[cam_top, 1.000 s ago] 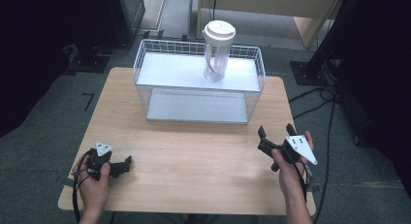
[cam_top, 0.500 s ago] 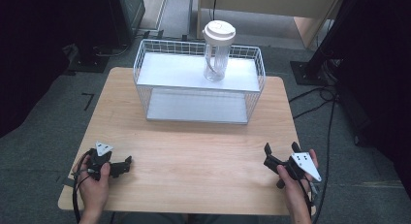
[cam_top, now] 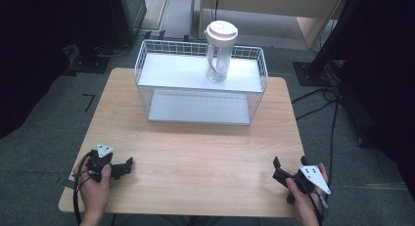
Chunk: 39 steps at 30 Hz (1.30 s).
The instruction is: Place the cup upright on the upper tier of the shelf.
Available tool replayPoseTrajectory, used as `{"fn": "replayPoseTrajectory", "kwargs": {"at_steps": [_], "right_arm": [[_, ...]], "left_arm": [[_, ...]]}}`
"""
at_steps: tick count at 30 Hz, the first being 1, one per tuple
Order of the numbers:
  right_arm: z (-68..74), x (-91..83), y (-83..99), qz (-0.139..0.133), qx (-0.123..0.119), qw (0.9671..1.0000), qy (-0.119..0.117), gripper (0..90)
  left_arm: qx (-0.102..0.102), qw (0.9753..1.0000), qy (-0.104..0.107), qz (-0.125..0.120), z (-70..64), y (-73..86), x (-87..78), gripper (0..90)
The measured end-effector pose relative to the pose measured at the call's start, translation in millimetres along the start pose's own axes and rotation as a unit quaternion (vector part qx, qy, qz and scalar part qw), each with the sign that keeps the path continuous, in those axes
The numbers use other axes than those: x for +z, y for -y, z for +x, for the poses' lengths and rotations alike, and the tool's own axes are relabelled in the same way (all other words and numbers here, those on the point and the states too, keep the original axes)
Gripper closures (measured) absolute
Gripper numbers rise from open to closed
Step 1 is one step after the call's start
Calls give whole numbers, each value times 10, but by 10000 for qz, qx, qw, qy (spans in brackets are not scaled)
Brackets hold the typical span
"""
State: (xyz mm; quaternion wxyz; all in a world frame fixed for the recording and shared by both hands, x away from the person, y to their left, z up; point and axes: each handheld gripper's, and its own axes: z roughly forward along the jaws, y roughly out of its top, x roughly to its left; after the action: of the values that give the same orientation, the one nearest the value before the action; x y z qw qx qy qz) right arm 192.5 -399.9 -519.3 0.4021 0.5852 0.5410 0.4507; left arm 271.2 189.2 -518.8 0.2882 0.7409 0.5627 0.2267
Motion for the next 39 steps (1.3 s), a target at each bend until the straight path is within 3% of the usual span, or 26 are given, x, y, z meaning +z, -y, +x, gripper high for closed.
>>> {"fn": "replayPoseTrajectory", "kwargs": {"at_steps": [6,15,19,22,25,30,33,36,39], "right_arm": [[-73,-87,16,133,-109,9998,82,0],[-53,-87,17,724,-504,9958,232,0],[-7,-15,8,1084,-708,9910,326,0],[6,39,0,1362,-582,9888,194,0],[20,68,0,1526,-666,9860,122,0],[66,119,12,1950,-921,9765,33,0],[61,133,17,2125,-886,9730,-130,0],[52,153,35,2523,-683,9643,-416,0],[49,148,38,2542,-668,9636,-494,0]], "left_arm": [[-1,10000,0,-1,0,0,0,0],[4,10000,-1,0,0,1,0,0],[0,10000,-1,1,0,1,0,0],[-2,10000,0,0,0,1,0,0],[12,10000,-4,3,2,0,-1,0],[11,10000,-2,1,2,0,0,0],[10,10000,0,5,2,-1,0,0],[4,10000,-2,1,1,-1,0,0],[7,10000,-1,1,2,0,0,0]]}}
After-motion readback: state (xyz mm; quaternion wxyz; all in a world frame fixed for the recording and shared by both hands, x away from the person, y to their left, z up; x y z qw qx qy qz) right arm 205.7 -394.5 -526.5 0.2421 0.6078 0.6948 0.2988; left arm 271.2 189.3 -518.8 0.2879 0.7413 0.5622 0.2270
